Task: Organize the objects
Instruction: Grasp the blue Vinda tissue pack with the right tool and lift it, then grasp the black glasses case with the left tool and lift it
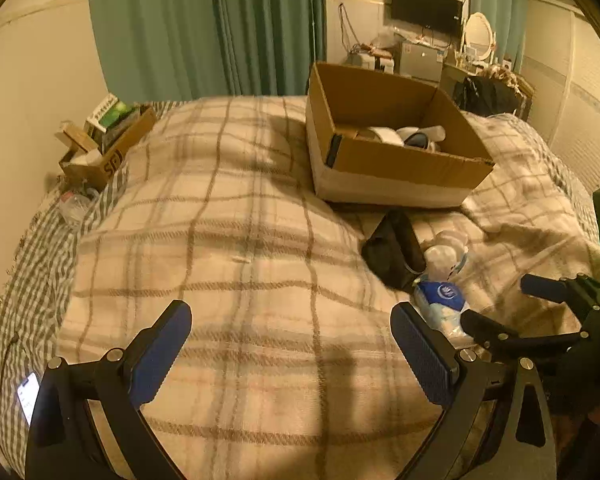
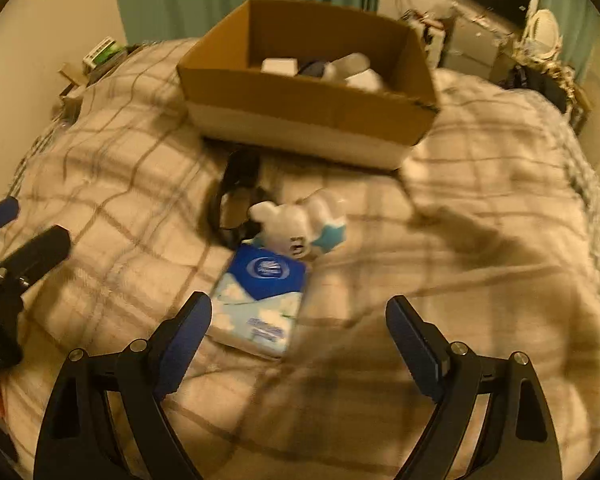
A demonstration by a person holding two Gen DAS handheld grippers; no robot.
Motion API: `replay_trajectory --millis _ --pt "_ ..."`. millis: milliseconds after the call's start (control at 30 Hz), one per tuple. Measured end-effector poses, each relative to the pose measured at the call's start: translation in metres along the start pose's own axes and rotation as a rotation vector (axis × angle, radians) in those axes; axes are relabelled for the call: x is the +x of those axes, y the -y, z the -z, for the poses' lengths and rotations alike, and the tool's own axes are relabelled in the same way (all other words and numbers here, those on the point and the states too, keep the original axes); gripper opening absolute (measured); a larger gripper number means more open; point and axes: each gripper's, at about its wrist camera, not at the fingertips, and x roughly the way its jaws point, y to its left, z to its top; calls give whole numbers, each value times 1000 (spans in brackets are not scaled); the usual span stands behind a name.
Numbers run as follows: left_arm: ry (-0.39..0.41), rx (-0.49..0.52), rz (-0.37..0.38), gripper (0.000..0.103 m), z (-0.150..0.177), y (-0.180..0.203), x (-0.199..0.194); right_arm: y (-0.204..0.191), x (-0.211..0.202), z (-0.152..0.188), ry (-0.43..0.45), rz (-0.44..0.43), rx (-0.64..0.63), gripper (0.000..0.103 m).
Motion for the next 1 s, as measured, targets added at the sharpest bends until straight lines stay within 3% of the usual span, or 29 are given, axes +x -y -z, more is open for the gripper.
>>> replay_trajectory --millis 200,300,333,467,567,667,767,1000 --pt "-34 -46 27 102 2 -8 6 -5 29 -2 -83 -77 9 87" --pt "-36 -49 34 102 3 -7 5 -7 42 -1 -127 -103 -13 59" --pt "-36 -47 36 102 4 -6 5 -7 42 1 -126 -103 -13 59" --pt "-42 -34 51 102 7 -3 2 2 10 4 -34 -86 8 58" --pt "-31 -2 32 102 6 7 -4 26 -37 3 90 -12 50 58" --pt "-32 38 33 102 -2 22 -4 48 -63 -7 155 37 70 58" --pt "-32 77 60 102 -14 43 1 63 -74 -25 186 27 80 58" --pt "-72 186 38 100 -37 98 46 84 -67 -62 207 32 54 58"
